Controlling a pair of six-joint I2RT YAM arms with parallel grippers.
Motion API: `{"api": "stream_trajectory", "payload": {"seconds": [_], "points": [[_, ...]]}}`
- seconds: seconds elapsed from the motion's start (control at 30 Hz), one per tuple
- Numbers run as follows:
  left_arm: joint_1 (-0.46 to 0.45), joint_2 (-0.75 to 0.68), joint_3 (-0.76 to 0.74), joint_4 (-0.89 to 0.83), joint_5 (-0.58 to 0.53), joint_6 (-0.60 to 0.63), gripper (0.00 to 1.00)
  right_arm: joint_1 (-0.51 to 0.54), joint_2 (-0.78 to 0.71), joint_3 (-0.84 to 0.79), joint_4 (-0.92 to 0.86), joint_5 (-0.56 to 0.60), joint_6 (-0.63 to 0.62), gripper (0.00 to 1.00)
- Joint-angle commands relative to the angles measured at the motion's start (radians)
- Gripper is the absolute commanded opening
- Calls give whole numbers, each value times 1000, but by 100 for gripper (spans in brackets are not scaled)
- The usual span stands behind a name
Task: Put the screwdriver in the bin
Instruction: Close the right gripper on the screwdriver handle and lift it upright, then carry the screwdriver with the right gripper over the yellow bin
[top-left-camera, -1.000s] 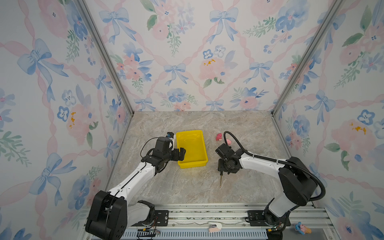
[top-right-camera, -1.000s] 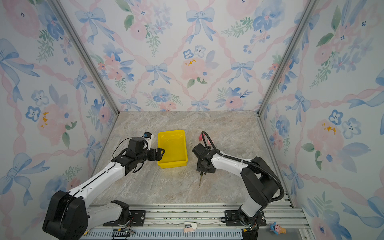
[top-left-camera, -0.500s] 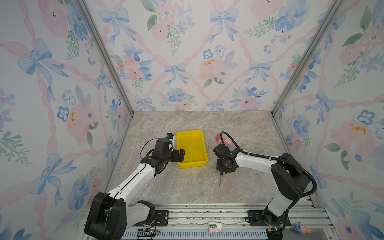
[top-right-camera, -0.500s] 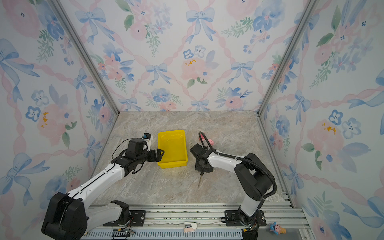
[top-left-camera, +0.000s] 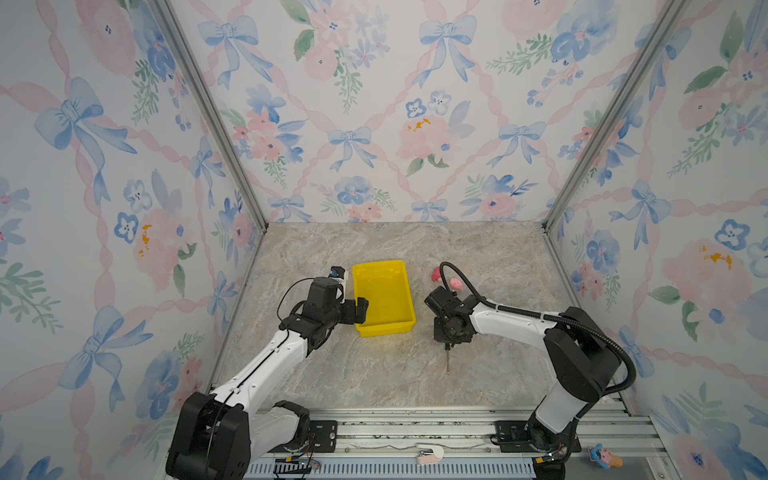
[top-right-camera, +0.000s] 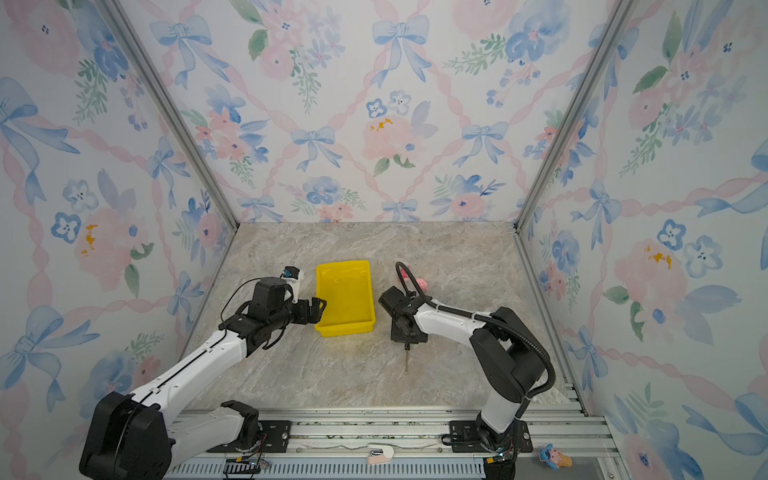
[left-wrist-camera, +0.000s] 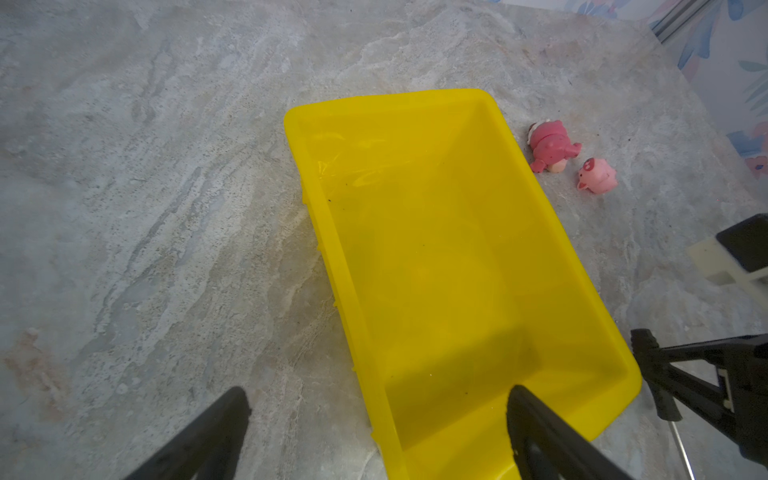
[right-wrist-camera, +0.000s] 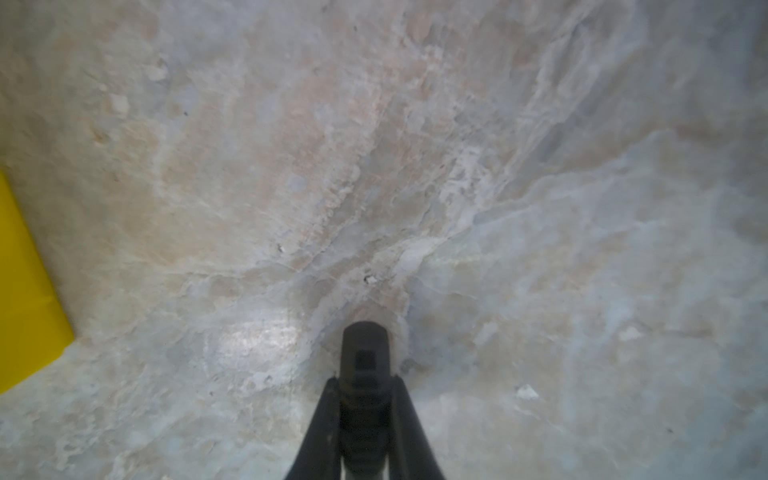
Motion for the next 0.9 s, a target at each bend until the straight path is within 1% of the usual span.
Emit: {"api": "stream_trajectory", "payload": {"seconds": [0.0,0.17,0.43,0.47,0.67,0.87], "points": [[-1,-14,-9,-5,-9,-1,98,14,-65,89,-66,49,-45,0],[1,-16,-10,-5,-17,-5,98,18,-90,203,-103,60,-72,0],[15,-47,-27,-5,-20,-23,98,27,-56,411,-123,52,-83,0],[17,-51,-30,-4,-16,-28,97,28,-24,438,-120,48,-83,0],[31,-75,-44,-13,9,-74,98,34,64,565,-106,5,-72,0],[34,-107,-60,-28,8,-105,98,33,185,697,-79,-30,-64,0]]}}
